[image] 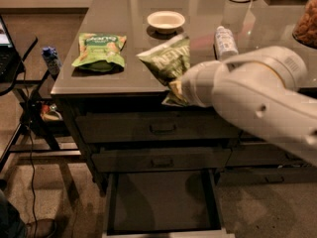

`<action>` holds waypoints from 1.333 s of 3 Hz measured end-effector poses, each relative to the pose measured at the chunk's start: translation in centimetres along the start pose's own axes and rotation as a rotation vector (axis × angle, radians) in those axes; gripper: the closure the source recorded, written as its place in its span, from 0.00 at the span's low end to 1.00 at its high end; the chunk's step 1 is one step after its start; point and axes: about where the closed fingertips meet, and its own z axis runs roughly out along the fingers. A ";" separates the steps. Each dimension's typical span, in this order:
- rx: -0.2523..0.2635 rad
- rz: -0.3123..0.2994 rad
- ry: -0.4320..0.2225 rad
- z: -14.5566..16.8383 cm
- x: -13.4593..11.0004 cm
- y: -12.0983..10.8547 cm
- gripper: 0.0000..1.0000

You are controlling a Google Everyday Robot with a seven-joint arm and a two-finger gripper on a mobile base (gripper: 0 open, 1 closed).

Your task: Pick green jalapeno chip bag from bottom drawer and place on counter

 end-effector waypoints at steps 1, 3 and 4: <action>-0.049 0.011 0.006 2.4 -2.2 -0.7 1.00; -0.102 0.048 0.074 5.8 0.1 -3.9 1.00; -0.103 0.048 0.075 5.7 -0.1 -4.0 1.00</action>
Offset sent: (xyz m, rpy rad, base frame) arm 0.0840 -0.0466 -0.0236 0.0262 0.1024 0.1053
